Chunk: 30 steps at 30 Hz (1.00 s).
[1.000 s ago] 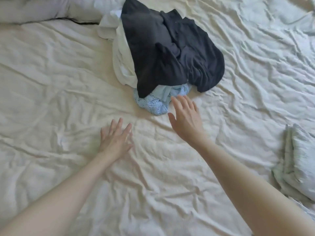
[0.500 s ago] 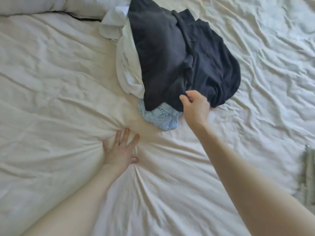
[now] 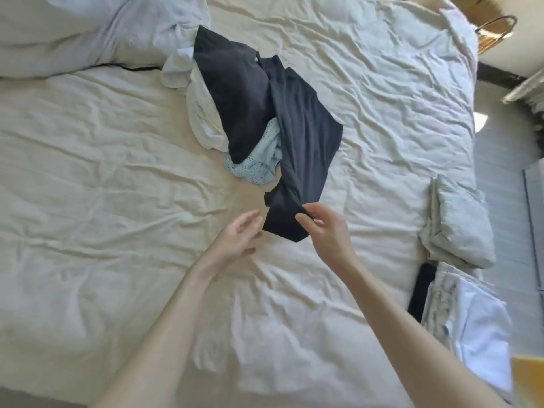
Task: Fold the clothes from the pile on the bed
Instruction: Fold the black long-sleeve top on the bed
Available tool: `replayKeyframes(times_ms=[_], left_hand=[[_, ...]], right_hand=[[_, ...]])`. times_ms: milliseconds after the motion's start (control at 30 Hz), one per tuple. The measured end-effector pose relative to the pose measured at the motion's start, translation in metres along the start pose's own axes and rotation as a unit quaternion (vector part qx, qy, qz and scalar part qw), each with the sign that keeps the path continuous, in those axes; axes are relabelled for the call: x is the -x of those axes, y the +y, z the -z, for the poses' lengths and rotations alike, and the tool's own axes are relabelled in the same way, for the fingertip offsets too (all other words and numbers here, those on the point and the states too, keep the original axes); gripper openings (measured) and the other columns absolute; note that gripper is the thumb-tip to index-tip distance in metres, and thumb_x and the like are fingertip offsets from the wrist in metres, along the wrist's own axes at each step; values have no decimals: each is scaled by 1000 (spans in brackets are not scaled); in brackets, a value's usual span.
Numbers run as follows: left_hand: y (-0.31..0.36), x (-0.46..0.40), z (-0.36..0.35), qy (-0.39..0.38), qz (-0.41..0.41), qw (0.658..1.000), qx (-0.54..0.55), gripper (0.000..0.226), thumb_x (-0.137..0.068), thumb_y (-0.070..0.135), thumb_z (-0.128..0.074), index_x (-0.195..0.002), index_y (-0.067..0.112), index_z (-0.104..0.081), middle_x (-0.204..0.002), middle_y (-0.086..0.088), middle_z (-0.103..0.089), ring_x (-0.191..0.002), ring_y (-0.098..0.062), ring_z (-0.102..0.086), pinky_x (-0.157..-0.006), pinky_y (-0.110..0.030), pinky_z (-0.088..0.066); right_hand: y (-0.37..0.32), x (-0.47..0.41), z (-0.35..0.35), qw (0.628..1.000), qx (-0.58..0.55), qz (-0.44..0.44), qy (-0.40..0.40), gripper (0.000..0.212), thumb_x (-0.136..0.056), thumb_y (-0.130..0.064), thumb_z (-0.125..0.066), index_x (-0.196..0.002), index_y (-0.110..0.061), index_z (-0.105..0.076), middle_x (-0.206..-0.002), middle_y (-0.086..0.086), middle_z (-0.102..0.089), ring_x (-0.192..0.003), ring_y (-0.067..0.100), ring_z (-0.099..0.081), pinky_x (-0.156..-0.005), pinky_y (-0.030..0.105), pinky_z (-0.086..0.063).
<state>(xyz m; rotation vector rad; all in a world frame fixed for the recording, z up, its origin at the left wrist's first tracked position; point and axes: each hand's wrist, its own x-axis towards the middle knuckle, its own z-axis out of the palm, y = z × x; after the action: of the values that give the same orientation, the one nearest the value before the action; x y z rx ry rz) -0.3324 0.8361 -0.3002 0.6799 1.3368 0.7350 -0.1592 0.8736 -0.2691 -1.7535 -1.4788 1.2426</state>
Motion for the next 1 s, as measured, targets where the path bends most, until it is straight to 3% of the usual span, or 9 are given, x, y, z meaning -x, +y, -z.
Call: replayKeyframes(times_ms=[100,233,300,367,500,667,733,867,1000], left_hand=[[17,50,-33,-99,-99,990,-27,55,-88,16,-64,-138,24,-42,-126,12,-60,-114,-1,-56,-87,-13,-46],[24,119,-57,69,-161,979,-105,17,-86,15,-67,-102,19,-65,-91,4,-71,-88,-19,-67,-79,-28,-54],[17,152,-63,90,-168,973,-133,2,-86,19,-66,-88,18,-67,-81,2,-71,-81,-17,-68,-74,-33,-54],[9,186,-70,80,-165,970,-159,4,-85,21,-67,-82,21,-66,-75,6,-69,-75,-10,-67,-67,-27,-50],[0,231,-80,146,-172,953,-201,13,-84,20,-69,-95,14,-66,-91,6,-62,-86,-17,-64,-74,-20,-49],[24,275,-91,86,-242,957,-136,72,-76,20,-76,-133,37,-35,-125,31,-45,-109,25,-42,-78,5,-34],[36,286,-97,102,-283,941,-157,90,-74,17,-78,-143,36,-23,-124,41,-36,-110,28,-38,-78,6,-33],[85,299,-99,226,-355,885,-196,31,-84,13,-68,-112,24,-58,-94,23,-62,-96,-2,-63,-73,-5,-46],[147,310,-90,224,-335,905,-141,13,-86,3,-62,-91,15,-65,-87,-1,-69,-87,-19,-67,-77,-26,-56]], right_hand=[[-18,46,17,999,-31,11,-22,8,-87,-8,-63,-83,-13,-68,-77,5,-66,-75,13,-59,-70,25,-46],[-41,114,44,996,-87,6,-30,13,-87,-5,-63,-78,-13,-69,-84,18,-70,-74,25,-63,-70,34,-52],[-45,146,57,994,-96,2,-45,10,-87,-6,-63,-83,-11,-71,-90,20,-70,-84,32,-65,-76,41,-53],[-45,176,68,994,-90,6,-66,13,-87,-9,-64,-83,-18,-72,-85,9,-72,-83,24,-68,-74,34,-54],[-53,215,82,991,-63,13,-117,9,-88,-11,-64,-87,-17,-71,-83,1,-72,-77,10,-67,-66,19,-53],[-94,226,101,982,-118,52,-135,8,-87,-11,-66,-87,-16,-72,-84,2,-73,-85,19,-69,-72,32,-58],[-119,229,106,974,-152,76,-149,12,-86,-11,-67,-81,-21,-72,-80,-2,-74,-83,16,-70,-69,30,-59],[-167,226,118,967,-176,135,-123,15,-86,-11,-67,-79,-23,-72,-76,-7,-73,-80,13,-70,-73,29,-59],[-195,220,133,947,-265,111,-143,13,-91,-10,-61,-101,-7,-69,-90,5,-70,-84,15,-67,-75,27,-57]])
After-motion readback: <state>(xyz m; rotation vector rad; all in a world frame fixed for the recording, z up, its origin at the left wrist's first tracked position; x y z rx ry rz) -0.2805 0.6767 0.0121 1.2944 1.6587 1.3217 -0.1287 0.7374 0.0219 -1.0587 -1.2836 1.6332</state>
